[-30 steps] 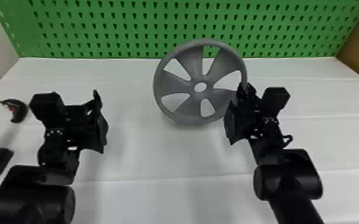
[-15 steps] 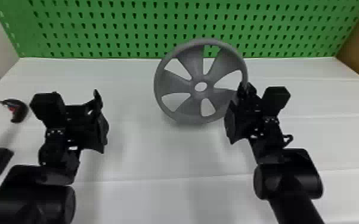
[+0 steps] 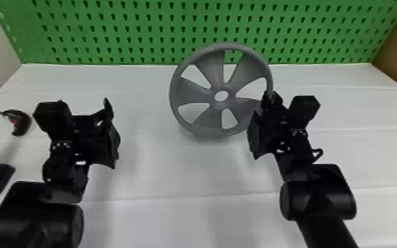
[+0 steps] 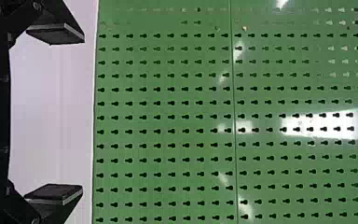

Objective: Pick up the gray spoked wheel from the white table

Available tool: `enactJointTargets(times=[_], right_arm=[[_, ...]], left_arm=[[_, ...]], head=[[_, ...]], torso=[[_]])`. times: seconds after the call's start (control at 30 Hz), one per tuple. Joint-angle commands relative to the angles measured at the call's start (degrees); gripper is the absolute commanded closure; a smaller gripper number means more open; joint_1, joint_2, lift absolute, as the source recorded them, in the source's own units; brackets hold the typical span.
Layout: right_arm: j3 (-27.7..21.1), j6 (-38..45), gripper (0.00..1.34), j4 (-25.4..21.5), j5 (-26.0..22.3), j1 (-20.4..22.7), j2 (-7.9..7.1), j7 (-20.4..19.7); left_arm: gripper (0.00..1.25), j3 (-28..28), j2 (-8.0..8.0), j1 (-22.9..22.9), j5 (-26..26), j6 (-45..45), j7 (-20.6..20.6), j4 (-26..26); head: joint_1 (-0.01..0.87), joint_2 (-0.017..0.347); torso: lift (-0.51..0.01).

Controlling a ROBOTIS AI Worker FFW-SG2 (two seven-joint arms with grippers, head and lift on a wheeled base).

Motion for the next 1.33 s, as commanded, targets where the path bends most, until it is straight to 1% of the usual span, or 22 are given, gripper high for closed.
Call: enactJointTargets(times=[0.0,0.57,1.3], right_arm=[[0.1,0.4,1.09,0.0,0.0,0.0,0.0,0.0],[0.0,0.9,1.09,0.0,0.0,0.3,0.36,0.0],[0.1,1.4,1.09,0.0,-0.4,0.2,0.36,0.0]], left_arm=[[0.15,0.1,0.0,0.0,-0.4,0.0,0.0,0.0],[0.15,0.9,0.0,-0.3,-1.6,0.0,0.0,0.0],[0.15,1.0,0.0,-0.1,-1.4,0.0,0.0,0.0]], head=[[0.765,0.002],[0.765,0.002],[0.765,0.002]], torso=[[-0.096],[-0.096],[-0.096]])
